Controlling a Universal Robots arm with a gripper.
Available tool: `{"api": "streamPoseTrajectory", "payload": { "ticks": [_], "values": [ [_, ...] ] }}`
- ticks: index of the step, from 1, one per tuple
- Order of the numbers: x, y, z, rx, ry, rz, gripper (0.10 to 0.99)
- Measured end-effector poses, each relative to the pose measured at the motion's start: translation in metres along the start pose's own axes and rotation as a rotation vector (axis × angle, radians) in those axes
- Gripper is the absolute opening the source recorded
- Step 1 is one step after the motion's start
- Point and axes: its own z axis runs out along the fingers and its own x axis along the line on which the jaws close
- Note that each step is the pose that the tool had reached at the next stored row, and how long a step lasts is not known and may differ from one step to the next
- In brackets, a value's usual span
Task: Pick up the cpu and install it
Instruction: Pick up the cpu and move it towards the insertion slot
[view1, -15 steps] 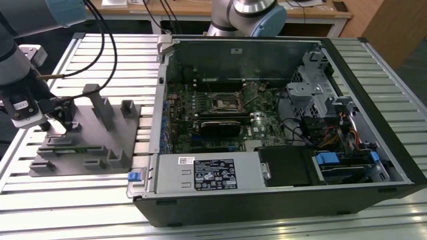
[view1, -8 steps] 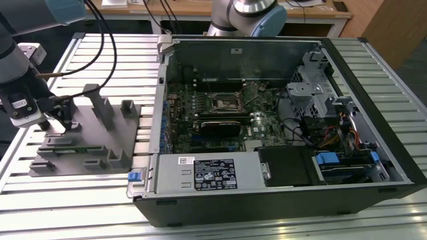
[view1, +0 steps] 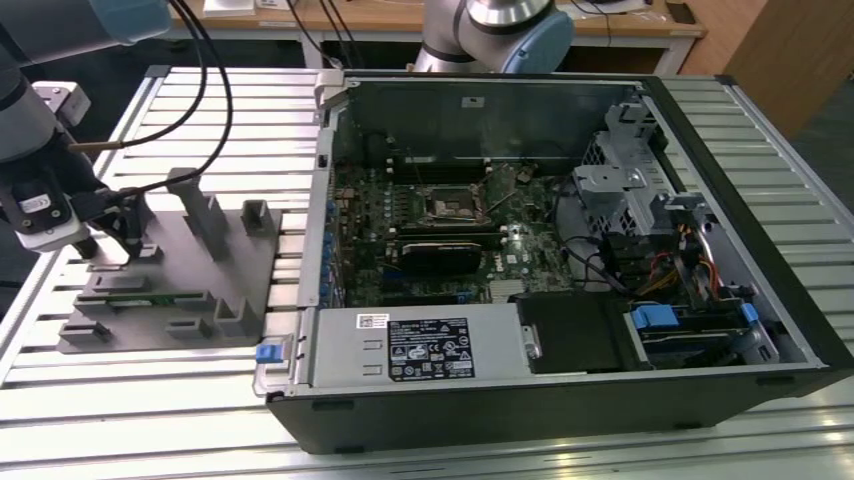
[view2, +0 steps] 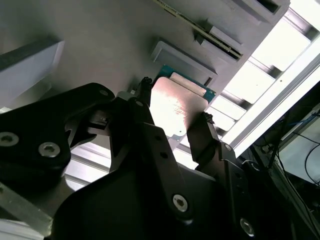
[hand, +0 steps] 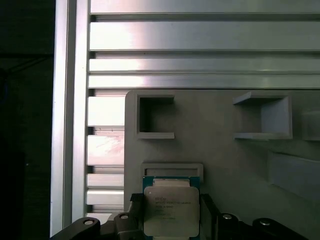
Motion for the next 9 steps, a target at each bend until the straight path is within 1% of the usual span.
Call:
{"api": "streamPoseTrajectory", "payload": {
  "ticks": [9],
  "values": [
    [0.0001, 0.0008, -0.0018, 0.0, 0.0001, 0.0, 0.541]
  ]
}}
